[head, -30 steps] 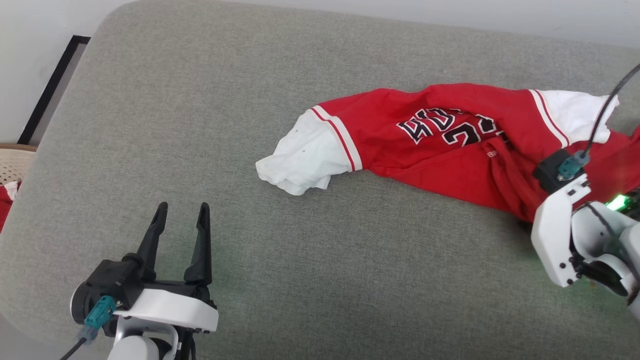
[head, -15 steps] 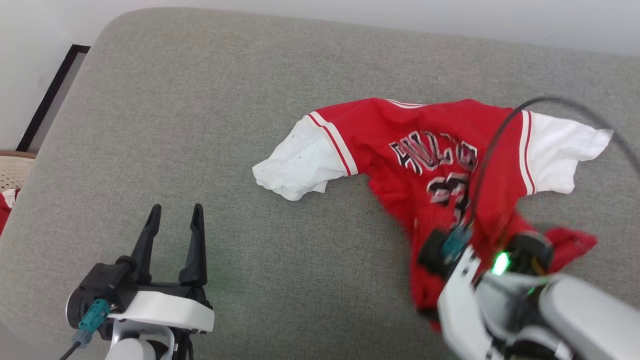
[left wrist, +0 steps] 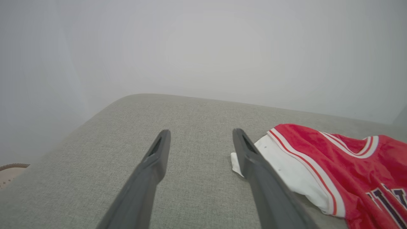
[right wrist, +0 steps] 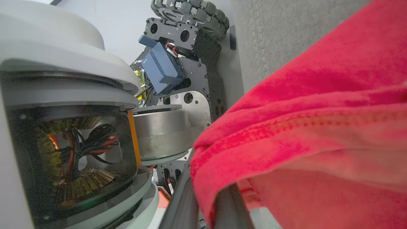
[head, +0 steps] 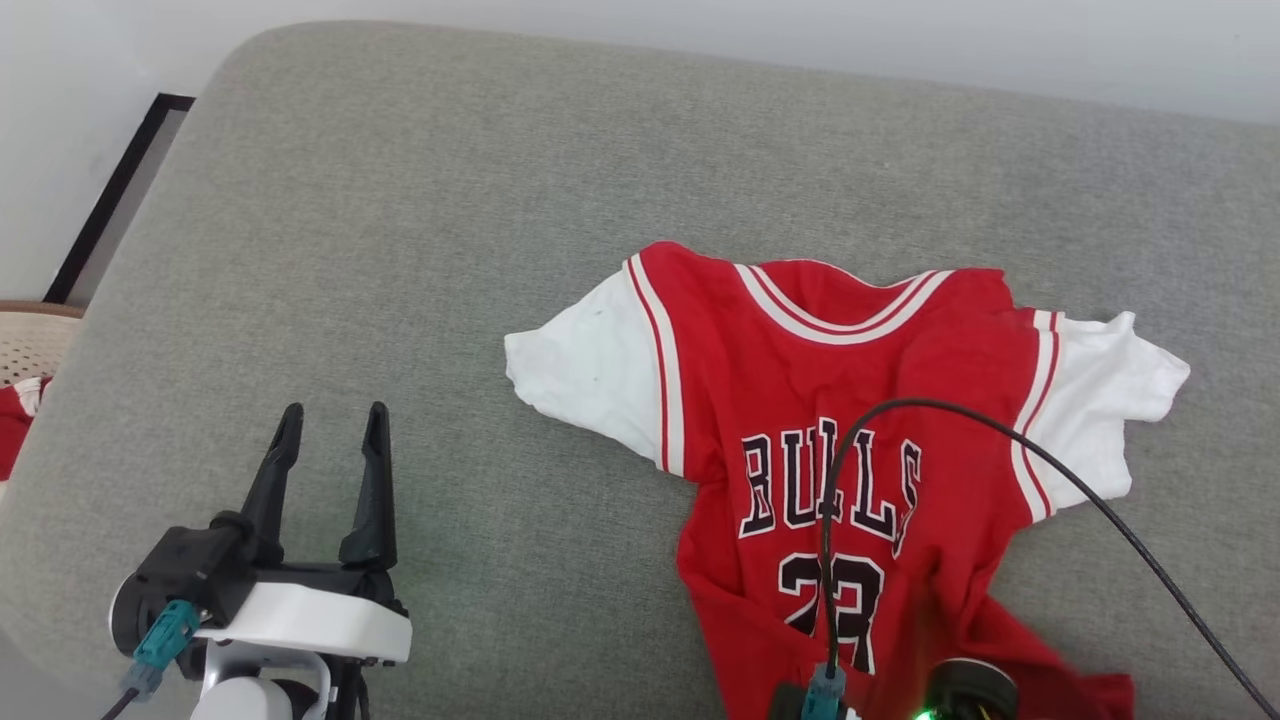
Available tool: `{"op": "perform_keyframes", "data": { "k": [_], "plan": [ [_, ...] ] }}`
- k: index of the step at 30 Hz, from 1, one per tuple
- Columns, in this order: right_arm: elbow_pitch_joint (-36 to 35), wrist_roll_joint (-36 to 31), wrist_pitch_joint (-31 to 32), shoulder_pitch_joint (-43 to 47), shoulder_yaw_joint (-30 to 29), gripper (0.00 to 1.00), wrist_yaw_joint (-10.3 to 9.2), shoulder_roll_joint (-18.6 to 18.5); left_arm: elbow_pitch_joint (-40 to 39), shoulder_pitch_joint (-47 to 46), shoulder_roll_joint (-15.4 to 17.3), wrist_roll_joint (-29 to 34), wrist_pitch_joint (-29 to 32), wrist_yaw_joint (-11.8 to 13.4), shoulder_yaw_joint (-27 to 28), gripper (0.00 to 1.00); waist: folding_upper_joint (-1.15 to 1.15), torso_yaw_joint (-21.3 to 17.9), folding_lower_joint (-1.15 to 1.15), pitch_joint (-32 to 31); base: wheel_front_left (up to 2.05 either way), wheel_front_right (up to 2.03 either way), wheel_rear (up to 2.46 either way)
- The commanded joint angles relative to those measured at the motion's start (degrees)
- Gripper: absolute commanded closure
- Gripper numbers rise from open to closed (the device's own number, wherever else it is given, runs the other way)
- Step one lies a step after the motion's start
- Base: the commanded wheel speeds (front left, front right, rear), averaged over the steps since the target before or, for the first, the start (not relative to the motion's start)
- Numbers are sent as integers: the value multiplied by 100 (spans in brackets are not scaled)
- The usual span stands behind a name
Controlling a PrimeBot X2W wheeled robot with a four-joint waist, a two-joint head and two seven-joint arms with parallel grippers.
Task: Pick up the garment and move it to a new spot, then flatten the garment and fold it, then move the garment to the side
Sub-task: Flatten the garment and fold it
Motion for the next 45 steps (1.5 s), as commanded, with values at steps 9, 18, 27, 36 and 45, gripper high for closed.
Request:
{"op": "perform_keyframes", "data": {
  "k": [9,18,27,36,45],
  "plan": [
    [138,-497,-995,113,-846,0,0,282,-72,31,222,9,-27,-12,-42,0,0,-308,0,-15,0,0,0],
    [11,-1174,-2563,895,-3126,0,0,810,41,-583,1560,-160,-21,-12,-1113,0,0,-861,0,-3,0,0,0],
    [318,-2815,-4425,1416,-5009,0,0,2069,311,-2011,3676,-1956,782,-1,-2861,0,0,-1766,0,176,0,0,0],
    [561,-2983,-4836,1592,-5415,0,0,2572,640,-2898,4895,-4285,2572,-1,-4246,0,0,-2358,0,386,0,0,0],
    [632,-2945,-4899,1486,-5389,0,0,2653,1258,-3506,5286,-5555,3783,-1,-5074,0,0,-2704,0,632,0,0,0]
  ]
}}
